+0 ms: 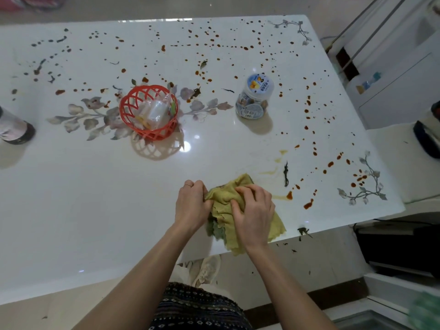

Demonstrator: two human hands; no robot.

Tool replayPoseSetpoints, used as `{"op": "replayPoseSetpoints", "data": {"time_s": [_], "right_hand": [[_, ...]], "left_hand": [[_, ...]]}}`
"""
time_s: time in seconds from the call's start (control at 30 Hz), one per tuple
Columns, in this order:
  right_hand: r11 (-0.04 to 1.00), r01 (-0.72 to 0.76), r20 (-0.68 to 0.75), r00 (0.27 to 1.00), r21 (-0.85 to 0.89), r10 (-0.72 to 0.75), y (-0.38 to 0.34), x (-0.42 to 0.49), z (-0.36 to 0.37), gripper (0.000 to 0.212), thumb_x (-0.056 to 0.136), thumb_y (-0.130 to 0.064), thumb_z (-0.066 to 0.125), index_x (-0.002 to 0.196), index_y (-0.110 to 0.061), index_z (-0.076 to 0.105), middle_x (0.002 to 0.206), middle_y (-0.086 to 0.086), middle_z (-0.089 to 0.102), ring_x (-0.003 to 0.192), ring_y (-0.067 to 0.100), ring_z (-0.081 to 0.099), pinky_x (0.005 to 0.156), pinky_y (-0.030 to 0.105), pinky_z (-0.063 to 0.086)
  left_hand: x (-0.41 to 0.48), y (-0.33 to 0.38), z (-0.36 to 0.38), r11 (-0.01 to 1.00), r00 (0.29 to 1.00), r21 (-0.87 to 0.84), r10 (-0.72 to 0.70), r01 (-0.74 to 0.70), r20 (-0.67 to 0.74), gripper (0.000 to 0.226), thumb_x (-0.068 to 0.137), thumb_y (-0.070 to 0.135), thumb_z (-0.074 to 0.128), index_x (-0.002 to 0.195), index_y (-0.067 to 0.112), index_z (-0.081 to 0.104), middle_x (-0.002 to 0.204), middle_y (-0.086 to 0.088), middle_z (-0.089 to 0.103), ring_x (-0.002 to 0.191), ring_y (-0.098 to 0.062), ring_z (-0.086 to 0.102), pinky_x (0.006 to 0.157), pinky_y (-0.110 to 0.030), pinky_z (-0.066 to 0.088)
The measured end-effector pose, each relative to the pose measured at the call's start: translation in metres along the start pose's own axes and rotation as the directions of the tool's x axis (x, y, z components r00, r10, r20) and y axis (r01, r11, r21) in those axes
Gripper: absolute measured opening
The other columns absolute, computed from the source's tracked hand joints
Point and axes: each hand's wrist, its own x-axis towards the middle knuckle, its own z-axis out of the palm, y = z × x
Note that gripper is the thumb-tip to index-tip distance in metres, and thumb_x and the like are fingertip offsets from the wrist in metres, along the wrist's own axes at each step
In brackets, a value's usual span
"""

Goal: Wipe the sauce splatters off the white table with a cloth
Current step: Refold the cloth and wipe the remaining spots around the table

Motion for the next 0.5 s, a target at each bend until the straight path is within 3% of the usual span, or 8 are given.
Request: {"op": "replayPoseSetpoints", "data": {"time_s": [0.03, 0.1, 0.17, 0.23, 0.27, 0.37, 0.5], "right_hand": [[0.998, -0.041, -0.001, 0.999, 0.054, 0.041, -0.001, 0.001, -0.001, 0.025, 0.084, -0.025, 0.075, 0.108, -0.023, 0.067, 0.113, -0.008, 0.056, 0.110, 0.013, 0.044, 0.093, 0.031, 0.035], [0.979, -0.105, 0.001, 0.994, 0.175, 0.106, -0.004, 0.003, -0.005, 0.021, 0.084, -0.019, 0.075, 0.104, -0.023, 0.068, 0.110, -0.013, 0.053, 0.109, 0.008, 0.040, 0.093, 0.033, 0.036], [0.953, -0.140, -0.017, 0.988, 0.269, 0.151, -0.011, 0.003, -0.010, 0.019, 0.087, -0.019, 0.073, 0.105, -0.023, 0.067, 0.113, -0.013, 0.049, 0.110, 0.006, 0.039, 0.094, 0.033, 0.037], [0.908, -0.195, -0.008, 0.977, 0.372, 0.213, -0.022, 0.002, -0.014, 0.017, 0.092, -0.029, 0.064, 0.108, -0.025, 0.065, 0.113, -0.015, 0.048, 0.111, 0.007, 0.043, 0.099, 0.036, 0.040], [0.870, -0.237, 0.035, 0.969, 0.434, 0.246, -0.029, 0.001, -0.016, 0.020, 0.093, -0.037, 0.057, 0.110, -0.027, 0.063, 0.113, -0.017, 0.048, 0.113, 0.006, 0.045, 0.101, 0.038, 0.042], [0.748, -0.354, 0.211, 0.935, 0.561, 0.284, -0.049, 0.000, -0.022, 0.038, 0.092, -0.053, 0.043, 0.117, -0.031, 0.063, 0.118, -0.021, 0.052, 0.118, 0.004, 0.049, 0.105, 0.038, 0.043], [0.623, -0.428, 0.321, 0.904, 0.655, 0.283, -0.057, 0.006, -0.029, 0.050, 0.086, -0.062, 0.047, 0.125, -0.033, 0.059, 0.124, -0.018, 0.057, 0.118, -0.003, 0.051, 0.105, 0.033, 0.044]], "left_hand": [[0.001, -0.002, -0.002, 0.998, 1.000, -0.063, 0.000, 0.001, 0.019, 0.018, 0.077, 0.018, 0.065, 0.075, 0.015, 0.047, 0.083, -0.003, 0.050, 0.073, -0.018, 0.047, 0.057, -0.025, 0.032], [-0.001, -0.003, -0.012, 0.926, 0.991, -0.369, -0.032, 0.079, 0.131, 0.019, 0.077, 0.019, 0.068, 0.075, 0.012, 0.050, 0.077, -0.004, 0.059, 0.070, -0.018, 0.054, 0.061, -0.025, 0.041], [-0.006, -0.001, -0.022, 0.679, 0.955, -0.693, -0.040, 0.242, 0.293, 0.019, 0.081, 0.015, 0.068, 0.077, 0.009, 0.051, 0.071, -0.003, 0.059, 0.069, -0.018, 0.056, 0.065, -0.031, 0.048], [-0.009, 0.000, -0.027, 0.403, 0.906, -0.826, -0.022, 0.394, 0.422, 0.014, 0.082, 0.008, 0.066, 0.082, 0.007, 0.052, 0.071, -0.004, 0.059, 0.070, -0.020, 0.057, 0.068, -0.033, 0.050], [-0.009, 0.001, -0.029, 0.317, 0.890, -0.842, -0.013, 0.436, 0.455, 0.012, 0.082, 0.003, 0.065, 0.085, 0.007, 0.054, 0.073, -0.005, 0.060, 0.070, -0.020, 0.058, 0.068, -0.033, 0.051], [-0.009, 0.005, -0.032, 0.261, 0.889, -0.854, -0.039, 0.449, 0.456, 0.014, 0.080, -0.007, 0.061, 0.085, 0.006, 0.056, 0.076, -0.007, 0.063, 0.068, -0.019, 0.062, 0.063, -0.027, 0.053], [-0.006, 0.010, -0.038, 0.204, 0.907, -0.885, -0.038, 0.418, 0.419, 0.015, 0.082, -0.007, 0.057, 0.090, 0.005, 0.060, 0.079, -0.009, 0.067, 0.068, -0.017, 0.064, 0.062, -0.024, 0.053]]}}
